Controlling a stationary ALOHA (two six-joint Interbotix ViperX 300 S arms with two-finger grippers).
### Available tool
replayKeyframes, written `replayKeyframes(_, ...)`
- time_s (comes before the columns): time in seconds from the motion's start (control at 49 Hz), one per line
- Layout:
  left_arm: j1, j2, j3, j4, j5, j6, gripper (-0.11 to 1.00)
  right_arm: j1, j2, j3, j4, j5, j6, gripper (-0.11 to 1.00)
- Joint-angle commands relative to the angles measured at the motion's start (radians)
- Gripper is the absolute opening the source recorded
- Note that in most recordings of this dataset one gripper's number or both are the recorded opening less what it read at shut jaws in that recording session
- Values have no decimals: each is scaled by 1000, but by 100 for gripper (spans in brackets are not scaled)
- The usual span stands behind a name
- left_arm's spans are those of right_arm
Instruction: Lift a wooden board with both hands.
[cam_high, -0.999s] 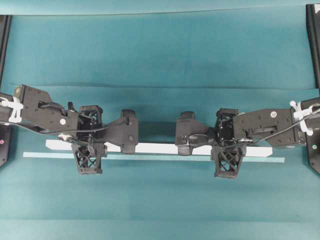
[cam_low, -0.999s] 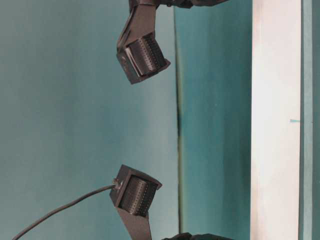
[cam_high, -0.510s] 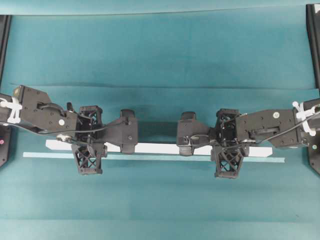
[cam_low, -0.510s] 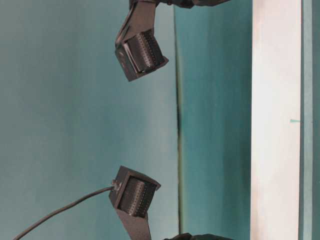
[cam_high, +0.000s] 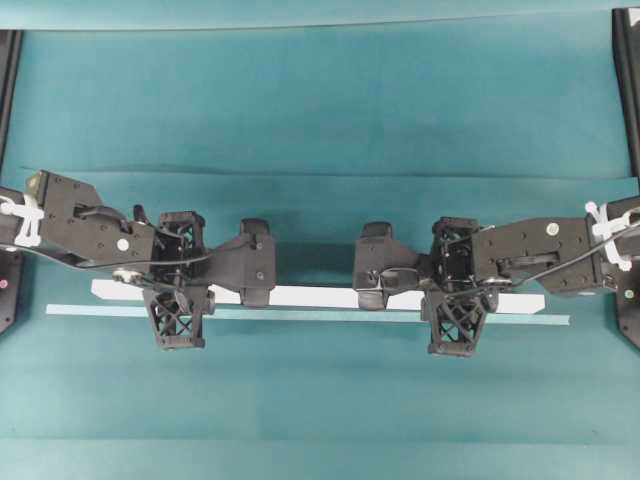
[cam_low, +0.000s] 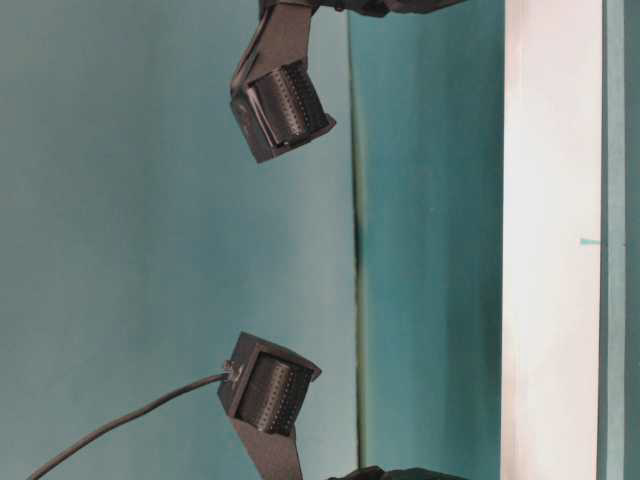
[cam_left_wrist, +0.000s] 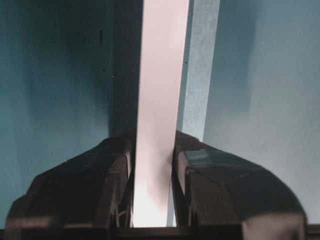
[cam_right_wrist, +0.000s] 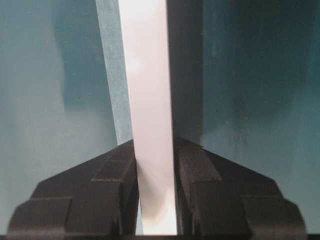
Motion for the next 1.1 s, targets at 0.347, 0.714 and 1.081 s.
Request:
replayKeyframes(0.347, -18, -17, 2, -6, -20, -9, 98, -18, -3, -3, -6, -37, 28, 94)
replayKeyframes(0.714, -17, -71, -6, -5, 15, 8, 98, -18, -94, -31, -8, 18, 28, 94)
replayKeyframes(1.081, -3, -288, 3, -5, 55, 9, 98, -35, -316, -40, -18, 71, 26, 94)
